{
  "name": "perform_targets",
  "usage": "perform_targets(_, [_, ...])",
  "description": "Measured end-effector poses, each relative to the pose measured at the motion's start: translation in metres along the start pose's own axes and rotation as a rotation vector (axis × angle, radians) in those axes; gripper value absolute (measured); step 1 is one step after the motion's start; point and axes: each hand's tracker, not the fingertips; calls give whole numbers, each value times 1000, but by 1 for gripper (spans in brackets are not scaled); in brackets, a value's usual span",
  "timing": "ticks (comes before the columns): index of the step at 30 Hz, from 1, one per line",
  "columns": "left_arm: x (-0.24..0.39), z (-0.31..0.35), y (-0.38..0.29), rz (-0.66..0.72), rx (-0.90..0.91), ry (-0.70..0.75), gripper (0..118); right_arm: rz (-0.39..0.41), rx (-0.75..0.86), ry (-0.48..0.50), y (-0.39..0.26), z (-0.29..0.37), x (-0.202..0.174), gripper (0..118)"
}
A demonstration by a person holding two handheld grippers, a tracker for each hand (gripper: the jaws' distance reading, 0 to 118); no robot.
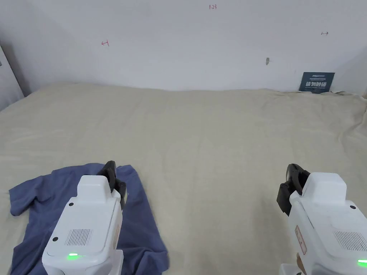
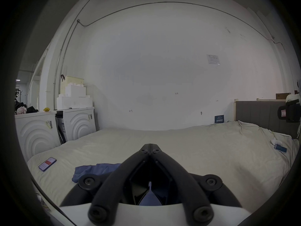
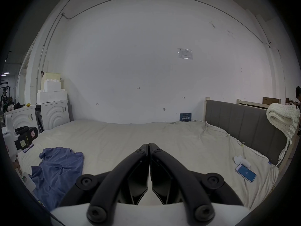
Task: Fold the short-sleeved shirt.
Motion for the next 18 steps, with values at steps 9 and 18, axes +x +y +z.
perform_targets(9, [-60,19,1,-5,-3,140,0,10,3,127,0,-20,-52,0])
perform_targets(18, [-129,50,-3,-13,-26,311,0,14,-7,271,-4,-34,-113,0])
